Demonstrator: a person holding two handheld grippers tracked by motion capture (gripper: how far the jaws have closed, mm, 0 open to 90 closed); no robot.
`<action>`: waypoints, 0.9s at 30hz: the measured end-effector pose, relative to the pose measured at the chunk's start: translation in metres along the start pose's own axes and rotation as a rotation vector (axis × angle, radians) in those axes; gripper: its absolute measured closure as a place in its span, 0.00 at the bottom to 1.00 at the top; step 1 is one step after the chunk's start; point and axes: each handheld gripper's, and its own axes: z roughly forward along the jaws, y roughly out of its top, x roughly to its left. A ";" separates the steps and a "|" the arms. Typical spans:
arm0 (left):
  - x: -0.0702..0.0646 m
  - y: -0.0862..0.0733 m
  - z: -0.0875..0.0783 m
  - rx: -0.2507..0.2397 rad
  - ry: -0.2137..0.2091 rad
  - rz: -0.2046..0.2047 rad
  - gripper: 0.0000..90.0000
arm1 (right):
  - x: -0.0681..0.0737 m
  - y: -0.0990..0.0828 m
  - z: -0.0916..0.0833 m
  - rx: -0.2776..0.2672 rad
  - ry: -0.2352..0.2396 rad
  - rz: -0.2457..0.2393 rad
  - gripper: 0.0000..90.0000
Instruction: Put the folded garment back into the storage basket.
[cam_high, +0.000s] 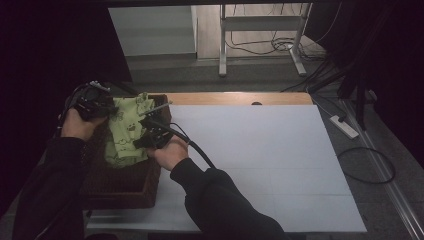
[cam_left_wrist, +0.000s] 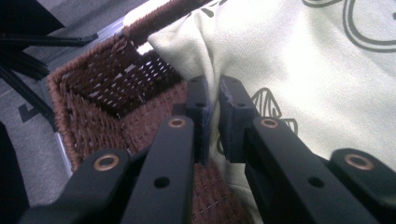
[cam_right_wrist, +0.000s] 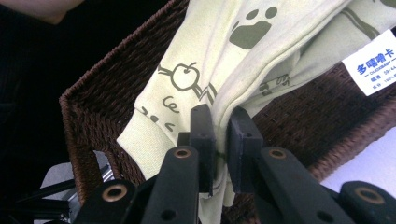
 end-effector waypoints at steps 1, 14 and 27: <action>0.001 -0.001 0.000 0.000 0.003 0.000 0.92 | 0.001 0.000 0.002 0.002 0.000 0.000 0.91; 0.008 -0.020 0.012 0.039 0.006 -0.016 0.92 | 0.003 -0.009 0.026 0.029 -0.008 0.013 0.91; 0.007 -0.032 0.033 0.085 -0.008 -0.018 0.92 | -0.002 -0.020 0.044 0.069 -0.019 0.036 0.91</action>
